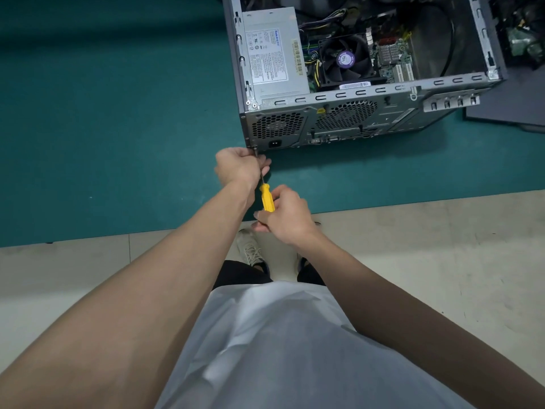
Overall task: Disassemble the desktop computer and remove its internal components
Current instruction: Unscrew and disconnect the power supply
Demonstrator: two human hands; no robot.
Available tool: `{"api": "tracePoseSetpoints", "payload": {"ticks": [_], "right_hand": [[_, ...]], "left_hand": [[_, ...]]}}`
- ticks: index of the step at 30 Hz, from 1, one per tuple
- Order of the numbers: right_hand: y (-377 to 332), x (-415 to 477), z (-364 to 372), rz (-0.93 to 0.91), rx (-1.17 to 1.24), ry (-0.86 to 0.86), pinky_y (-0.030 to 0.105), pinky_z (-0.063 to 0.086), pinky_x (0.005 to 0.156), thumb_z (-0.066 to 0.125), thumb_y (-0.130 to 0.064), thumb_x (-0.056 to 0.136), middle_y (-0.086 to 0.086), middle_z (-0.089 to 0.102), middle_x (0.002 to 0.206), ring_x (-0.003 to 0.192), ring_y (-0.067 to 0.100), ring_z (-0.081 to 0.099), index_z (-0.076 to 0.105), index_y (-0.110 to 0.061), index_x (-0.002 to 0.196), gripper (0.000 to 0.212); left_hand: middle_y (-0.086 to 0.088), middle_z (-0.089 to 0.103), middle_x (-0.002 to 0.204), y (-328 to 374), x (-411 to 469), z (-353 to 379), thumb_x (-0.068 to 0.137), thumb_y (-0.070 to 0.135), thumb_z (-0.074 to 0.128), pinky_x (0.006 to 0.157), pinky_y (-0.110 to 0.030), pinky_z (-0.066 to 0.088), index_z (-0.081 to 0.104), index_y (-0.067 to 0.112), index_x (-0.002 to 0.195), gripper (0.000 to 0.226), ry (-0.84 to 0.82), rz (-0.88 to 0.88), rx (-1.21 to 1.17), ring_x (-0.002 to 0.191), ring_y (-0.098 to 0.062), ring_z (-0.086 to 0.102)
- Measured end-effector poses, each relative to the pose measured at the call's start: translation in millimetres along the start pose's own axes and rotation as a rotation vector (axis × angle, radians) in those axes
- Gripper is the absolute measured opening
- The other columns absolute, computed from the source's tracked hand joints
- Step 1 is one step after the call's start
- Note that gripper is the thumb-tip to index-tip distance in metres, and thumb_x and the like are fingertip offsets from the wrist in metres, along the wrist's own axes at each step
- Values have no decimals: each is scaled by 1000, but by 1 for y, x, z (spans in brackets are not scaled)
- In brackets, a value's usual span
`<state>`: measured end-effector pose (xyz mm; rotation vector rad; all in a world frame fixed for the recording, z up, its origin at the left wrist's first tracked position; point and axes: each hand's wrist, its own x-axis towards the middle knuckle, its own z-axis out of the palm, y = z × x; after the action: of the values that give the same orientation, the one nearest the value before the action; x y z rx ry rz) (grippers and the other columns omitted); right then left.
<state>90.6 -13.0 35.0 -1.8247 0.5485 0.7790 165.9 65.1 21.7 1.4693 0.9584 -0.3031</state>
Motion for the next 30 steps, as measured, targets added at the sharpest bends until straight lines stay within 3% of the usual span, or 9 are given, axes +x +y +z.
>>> {"api": "tracePoseSetpoints", "payload": {"ticks": [3, 6, 9, 12, 13, 18, 21, 26, 30], "right_hand": [[0, -1, -1, 90, 336, -156, 37, 57, 82, 53, -9, 96, 16, 62, 103, 84, 24, 69, 49, -3, 117, 22], [0, -1, -5, 133, 498, -227, 34, 59, 79, 45, -1, 98, 17, 61, 102, 79, 24, 68, 46, -2, 123, 25], [-1, 1, -5, 67, 282, -96, 31, 60, 72, 56, 1, 92, 12, 63, 88, 69, 21, 71, 51, -5, 104, 14], [1, 2, -1, 6, -27, 39, 14, 51, 49, 66, -7, 88, 9, 66, 86, 55, 8, 69, 49, -12, 98, 21], [2, 2, 1, -20, -98, 73, 15, 49, 46, 67, -10, 88, 10, 66, 87, 53, 7, 68, 47, -14, 95, 22], [1, 3, 2, -93, -250, 137, 44, 57, 71, 63, -23, 91, 14, 64, 88, 71, 28, 69, 46, -9, 98, 23], [0, 4, -1, -136, -302, 121, 44, 56, 72, 57, -32, 95, 13, 65, 86, 74, 30, 68, 49, -10, 99, 24], [11, 4, -20, -145, -381, 77, 49, 54, 77, 42, -23, 100, 18, 62, 94, 81, 35, 65, 46, -7, 108, 18], [22, -6, -47, -177, -386, 80, 41, 47, 73, 42, -16, 99, 11, 57, 93, 85, 30, 58, 39, -13, 102, 6]], "left_hand": [[-15, 69, 83, 0, 0, 0, 90, -14, 52, 61, -23, 58, 60, -3, 88, 14, -71, -26, -74, 72, -19, 72], [-15, 67, 83, 0, -2, -3, 93, -13, 47, 68, -24, 59, 58, -2, 84, 18, -177, -50, -166, 76, -22, 70], [-18, 69, 87, 1, -1, -2, 91, -11, 53, 66, -28, 60, 61, -2, 82, 15, -101, -46, -126, 74, -25, 72], [-18, 71, 85, 2, 2, 1, 87, -4, 65, 59, -28, 58, 63, -2, 84, 4, -1, -36, -70, 68, -24, 73], [-18, 71, 85, 2, 2, 2, 86, -2, 68, 58, -29, 58, 62, -3, 86, 6, 9, -46, -78, 67, -25, 72], [-20, 70, 88, 2, 6, 3, 89, 0, 65, 55, -29, 57, 60, -4, 89, 6, 10, -76, -109, 66, -27, 71], [-20, 70, 86, 3, 6, 2, 90, -1, 64, 54, -28, 58, 61, -7, 98, 11, 2, -82, -117, 65, -25, 70], [-17, 70, 83, 4, 3, -1, 90, 1, 64, 59, -28, 59, 63, -4, 94, 6, -11, -68, -91, 65, -23, 71], [-12, 73, 83, 2, -4, -2, 91, 5, 63, 68, -28, 60, 70, 1, 87, 9, -74, 103, 101, 71, -19, 72]]}}
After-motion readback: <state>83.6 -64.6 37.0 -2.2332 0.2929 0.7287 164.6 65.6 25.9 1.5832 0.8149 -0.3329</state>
